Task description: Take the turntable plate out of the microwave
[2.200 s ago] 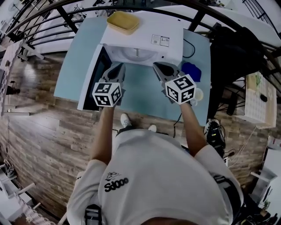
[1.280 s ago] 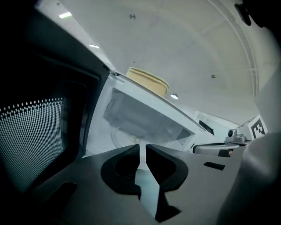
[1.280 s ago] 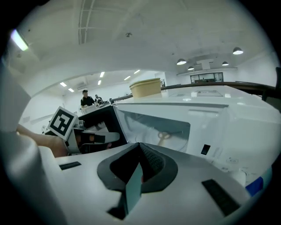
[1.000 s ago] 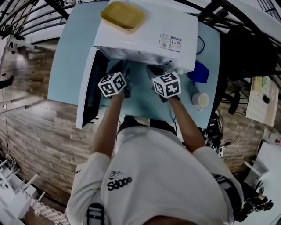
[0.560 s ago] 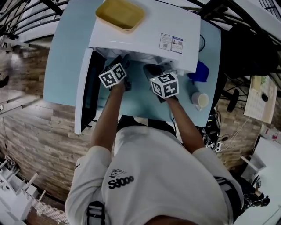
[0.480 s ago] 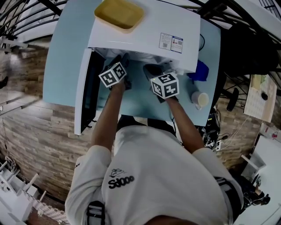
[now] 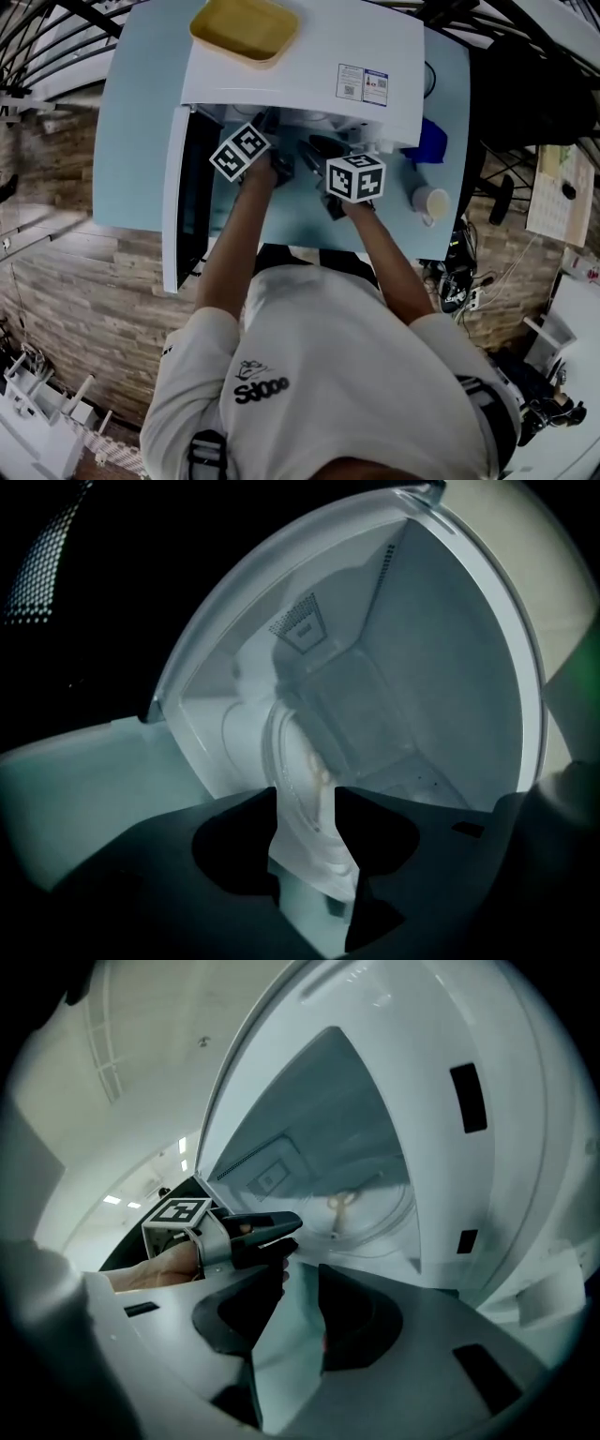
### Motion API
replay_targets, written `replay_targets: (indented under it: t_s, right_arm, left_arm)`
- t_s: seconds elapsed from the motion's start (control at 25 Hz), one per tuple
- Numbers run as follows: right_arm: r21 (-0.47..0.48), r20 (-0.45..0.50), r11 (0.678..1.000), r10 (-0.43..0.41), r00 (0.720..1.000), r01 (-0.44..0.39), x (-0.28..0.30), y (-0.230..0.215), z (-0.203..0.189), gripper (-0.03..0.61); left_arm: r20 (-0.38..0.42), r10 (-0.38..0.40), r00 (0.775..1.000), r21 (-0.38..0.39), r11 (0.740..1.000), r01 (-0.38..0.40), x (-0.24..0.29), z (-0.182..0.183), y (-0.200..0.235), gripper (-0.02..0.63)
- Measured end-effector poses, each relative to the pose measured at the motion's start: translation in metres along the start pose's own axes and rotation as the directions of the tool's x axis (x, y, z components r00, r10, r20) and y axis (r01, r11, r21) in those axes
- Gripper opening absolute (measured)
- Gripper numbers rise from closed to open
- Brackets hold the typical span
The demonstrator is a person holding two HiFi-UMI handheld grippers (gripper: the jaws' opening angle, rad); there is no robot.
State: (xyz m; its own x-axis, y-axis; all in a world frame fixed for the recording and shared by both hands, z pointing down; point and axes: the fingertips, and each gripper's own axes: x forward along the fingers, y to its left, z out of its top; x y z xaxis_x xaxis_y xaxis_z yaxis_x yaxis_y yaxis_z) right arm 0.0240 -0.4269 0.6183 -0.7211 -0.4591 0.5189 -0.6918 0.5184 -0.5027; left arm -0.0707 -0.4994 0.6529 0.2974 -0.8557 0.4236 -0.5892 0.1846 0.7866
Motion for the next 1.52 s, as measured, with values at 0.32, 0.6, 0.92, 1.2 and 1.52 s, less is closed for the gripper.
replay_targets:
  t_s: [0.32, 0.6, 0.92, 1.2, 1.52]
  right_arm:
    - [0.125, 0.059, 0.991, 0.031, 0.998, -0.038, 0.011, -0.005, 0.001, 0.135]
    - [0.217, 0.102, 0.974, 0.046, 0.994, -0.068, 0.043, -0.008, 0.007, 0.17]
    - [0.37, 0.146, 0.923, 0.055, 0.988, -0.106, 0.07, -0.016, 0.01, 0.179]
    - [0.525, 0.275, 0.835, 0.016, 0.961, -0.164, 0.071, -0.029, 0.021, 0.161]
    - [0.618, 0.372, 0.74, 0.023, 0.928, -0.266, 0.072, -0.033, 0.024, 0.08]
  left_arm:
    - [0.047, -0.088, 0.995, -0.093, 0.991, 0.092, -0.005, 0.004, -0.003, 0.173]
    - [0.074, -0.124, 0.989, -0.068, 0.989, 0.129, -0.007, 0.01, -0.008, 0.132]
    - [0.049, -0.152, 0.987, 0.018, 0.988, 0.151, -0.01, 0.01, -0.015, 0.13]
    - [0.066, -0.144, 0.987, 0.012, 0.99, 0.144, -0.012, 0.012, -0.016, 0.129]
    - [0.05, -0.144, 0.988, 0.017, 0.989, 0.144, -0.013, 0.015, -0.016, 0.129]
